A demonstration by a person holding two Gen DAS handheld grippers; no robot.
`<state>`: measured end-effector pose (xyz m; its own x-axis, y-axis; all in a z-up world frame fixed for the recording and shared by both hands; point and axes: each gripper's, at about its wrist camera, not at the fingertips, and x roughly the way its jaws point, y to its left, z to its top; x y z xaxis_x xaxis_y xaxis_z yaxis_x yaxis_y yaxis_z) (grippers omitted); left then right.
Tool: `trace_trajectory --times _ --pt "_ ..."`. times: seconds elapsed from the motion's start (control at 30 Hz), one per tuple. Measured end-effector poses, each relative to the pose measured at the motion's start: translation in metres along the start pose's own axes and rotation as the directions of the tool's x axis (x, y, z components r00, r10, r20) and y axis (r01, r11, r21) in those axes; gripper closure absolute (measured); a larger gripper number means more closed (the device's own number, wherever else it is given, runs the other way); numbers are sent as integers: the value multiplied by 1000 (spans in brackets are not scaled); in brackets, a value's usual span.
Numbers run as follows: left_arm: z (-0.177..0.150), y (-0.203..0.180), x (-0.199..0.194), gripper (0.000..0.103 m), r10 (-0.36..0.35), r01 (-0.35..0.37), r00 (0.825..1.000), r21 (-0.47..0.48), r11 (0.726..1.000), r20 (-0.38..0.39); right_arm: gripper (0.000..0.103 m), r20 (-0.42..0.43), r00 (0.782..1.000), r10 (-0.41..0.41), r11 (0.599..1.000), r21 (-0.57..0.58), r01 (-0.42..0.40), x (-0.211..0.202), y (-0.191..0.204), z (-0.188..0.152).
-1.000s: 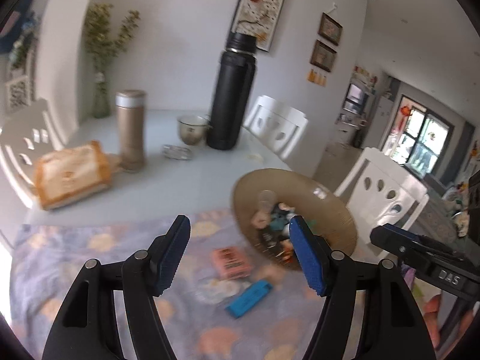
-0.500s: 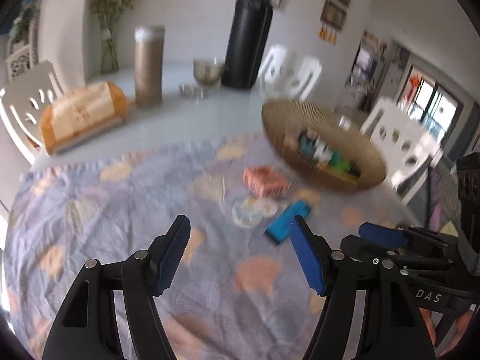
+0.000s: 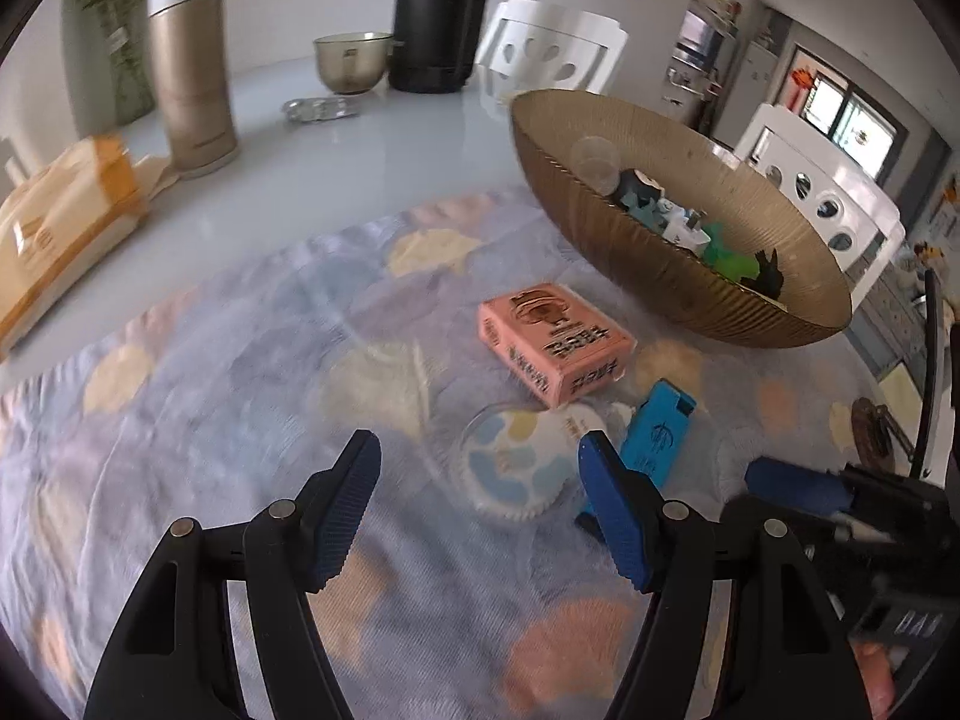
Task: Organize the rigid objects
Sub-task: 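Withdraw both open tools toward the blue lighter and white packet, then grasp the blue lighter with the right tool while the left tool grasps the white packet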
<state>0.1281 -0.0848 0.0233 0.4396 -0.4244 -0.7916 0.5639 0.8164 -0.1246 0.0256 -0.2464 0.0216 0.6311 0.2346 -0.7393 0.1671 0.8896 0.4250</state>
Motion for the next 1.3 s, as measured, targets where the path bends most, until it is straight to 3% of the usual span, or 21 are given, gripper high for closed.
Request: trace_trajectory --times 0.17,0.23,0.33,0.57,0.63,0.7,0.93,1.13,1.2,1.3 --pt "2 -14 9 39 -50 51 999 49 997 -15 59 1 1000 -12 997 72 12 10 -5 17" --pt "1 -15 9 40 -27 27 1000 52 998 -4 59 -4 1000 -16 995 98 17 17 -8 20" --pt "-4 -16 5 41 -97 99 995 57 993 -34 59 14 1000 -23 992 124 21 22 -9 25" --pt "-29 -47 -8 41 -116 129 990 181 975 -81 60 35 992 -122 993 -3 122 30 14 24" --pt "-40 -59 -12 43 -95 114 991 231 966 -88 66 28 990 -139 988 -69 141 33 21 21" --pt "-50 -67 -19 43 -106 129 989 257 958 -99 72 15 994 -113 987 -111 114 31 23 16" --pt "-71 -62 -42 41 -119 138 989 248 959 -91 74 -56 998 -6 981 -192 -5 10 12 -9" --pt "-60 -34 -47 42 -127 133 991 136 982 -50 74 -109 993 35 956 -285 -64 -11 -1 -30" --pt "-53 -33 -44 42 -99 103 994 114 988 -41 74 -103 994 35 949 -309 -65 -16 -6 -34" --pt "-37 -35 -33 40 -51 54 998 95 994 -37 70 -148 986 82 961 -249 -117 -23 -21 -38"
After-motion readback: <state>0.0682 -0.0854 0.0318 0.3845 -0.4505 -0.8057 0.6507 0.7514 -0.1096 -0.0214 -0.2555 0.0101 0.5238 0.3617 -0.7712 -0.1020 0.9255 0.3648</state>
